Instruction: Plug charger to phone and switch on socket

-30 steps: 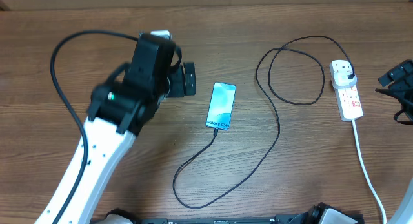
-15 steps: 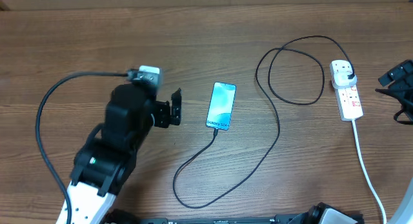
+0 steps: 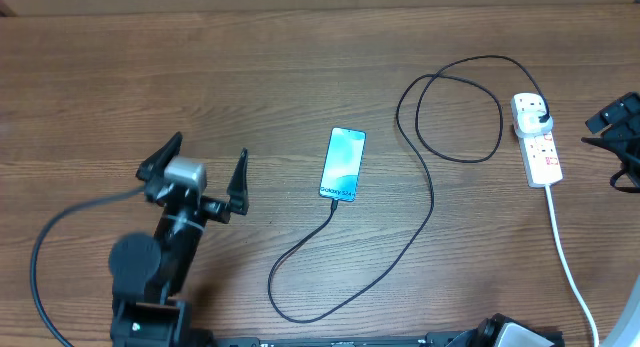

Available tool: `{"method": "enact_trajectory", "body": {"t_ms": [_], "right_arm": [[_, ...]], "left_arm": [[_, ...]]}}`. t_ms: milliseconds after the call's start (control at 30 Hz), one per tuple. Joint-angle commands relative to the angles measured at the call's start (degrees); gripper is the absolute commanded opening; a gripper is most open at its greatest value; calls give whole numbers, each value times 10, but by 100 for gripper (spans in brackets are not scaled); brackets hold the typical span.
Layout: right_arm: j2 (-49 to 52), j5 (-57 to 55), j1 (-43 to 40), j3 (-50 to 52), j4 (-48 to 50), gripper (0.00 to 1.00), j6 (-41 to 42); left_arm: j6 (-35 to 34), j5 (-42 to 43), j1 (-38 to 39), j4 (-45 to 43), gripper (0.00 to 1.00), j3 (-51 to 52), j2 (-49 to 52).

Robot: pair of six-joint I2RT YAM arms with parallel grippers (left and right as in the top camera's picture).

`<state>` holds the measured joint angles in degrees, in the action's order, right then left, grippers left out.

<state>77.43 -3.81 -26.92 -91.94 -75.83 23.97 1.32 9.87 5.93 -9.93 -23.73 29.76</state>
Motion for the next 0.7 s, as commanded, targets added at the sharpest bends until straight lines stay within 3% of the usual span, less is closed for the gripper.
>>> {"method": "enact_trajectory", "body": {"t_ms": [0,500,667], "right_arm": [[-2,-2,2,-15,3,100,1],[-2,-2,2,-15,3,100,1],[-2,-2,2,-15,3,100,1]], "left_arm": [[24,44,-26,-48,100,66,-48],[5,48,-87,-72,100,235,-247],[-1,40,-91,-40,100,234,-268]]}}
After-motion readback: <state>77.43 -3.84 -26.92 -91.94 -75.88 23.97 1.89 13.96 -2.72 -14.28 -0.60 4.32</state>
